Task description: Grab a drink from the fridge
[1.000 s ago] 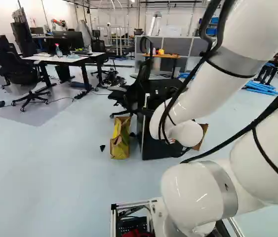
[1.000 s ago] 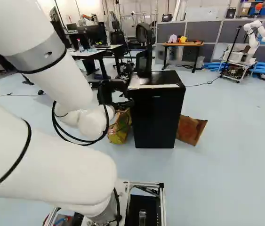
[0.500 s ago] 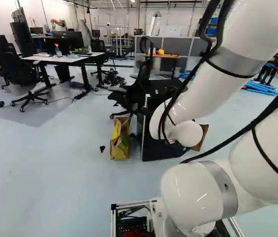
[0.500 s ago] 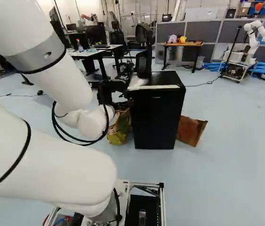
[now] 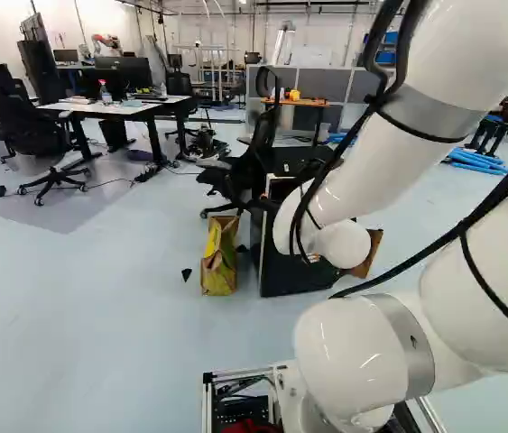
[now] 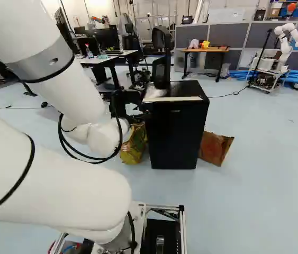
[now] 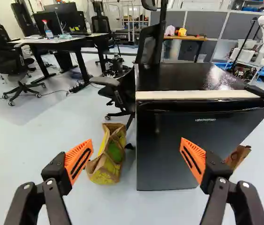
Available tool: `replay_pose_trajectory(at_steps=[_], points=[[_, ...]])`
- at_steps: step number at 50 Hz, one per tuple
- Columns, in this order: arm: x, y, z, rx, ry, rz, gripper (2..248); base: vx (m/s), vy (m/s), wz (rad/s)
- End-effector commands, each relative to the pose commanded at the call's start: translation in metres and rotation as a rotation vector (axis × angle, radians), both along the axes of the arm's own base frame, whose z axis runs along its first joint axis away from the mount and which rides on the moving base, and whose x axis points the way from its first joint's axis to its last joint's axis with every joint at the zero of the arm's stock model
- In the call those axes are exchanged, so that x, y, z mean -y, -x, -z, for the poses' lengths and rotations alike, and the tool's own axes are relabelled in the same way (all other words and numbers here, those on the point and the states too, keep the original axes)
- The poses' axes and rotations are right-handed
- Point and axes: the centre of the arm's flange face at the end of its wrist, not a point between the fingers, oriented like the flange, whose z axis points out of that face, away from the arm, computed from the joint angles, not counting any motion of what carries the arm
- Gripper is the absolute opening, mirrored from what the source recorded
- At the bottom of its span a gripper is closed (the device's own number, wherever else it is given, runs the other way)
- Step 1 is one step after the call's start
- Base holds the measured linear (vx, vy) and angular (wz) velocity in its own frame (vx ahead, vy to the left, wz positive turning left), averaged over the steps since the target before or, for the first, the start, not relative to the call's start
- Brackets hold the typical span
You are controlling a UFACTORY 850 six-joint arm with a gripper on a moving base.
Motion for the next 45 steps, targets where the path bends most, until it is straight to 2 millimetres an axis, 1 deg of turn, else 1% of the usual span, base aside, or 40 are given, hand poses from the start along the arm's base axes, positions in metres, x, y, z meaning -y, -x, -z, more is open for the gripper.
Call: replay_pose_trajectory(at_steps=[24, 45], points=[[-0.0003, 0.0, 0.0, 0.0, 0.0, -0.001, 247, 0.004, 0.0, -0.001], [-0.0062, -0.0002, -0.0001, 0.0, -0.016, 0.007, 247, 0.0, 0.0, 0.0]])
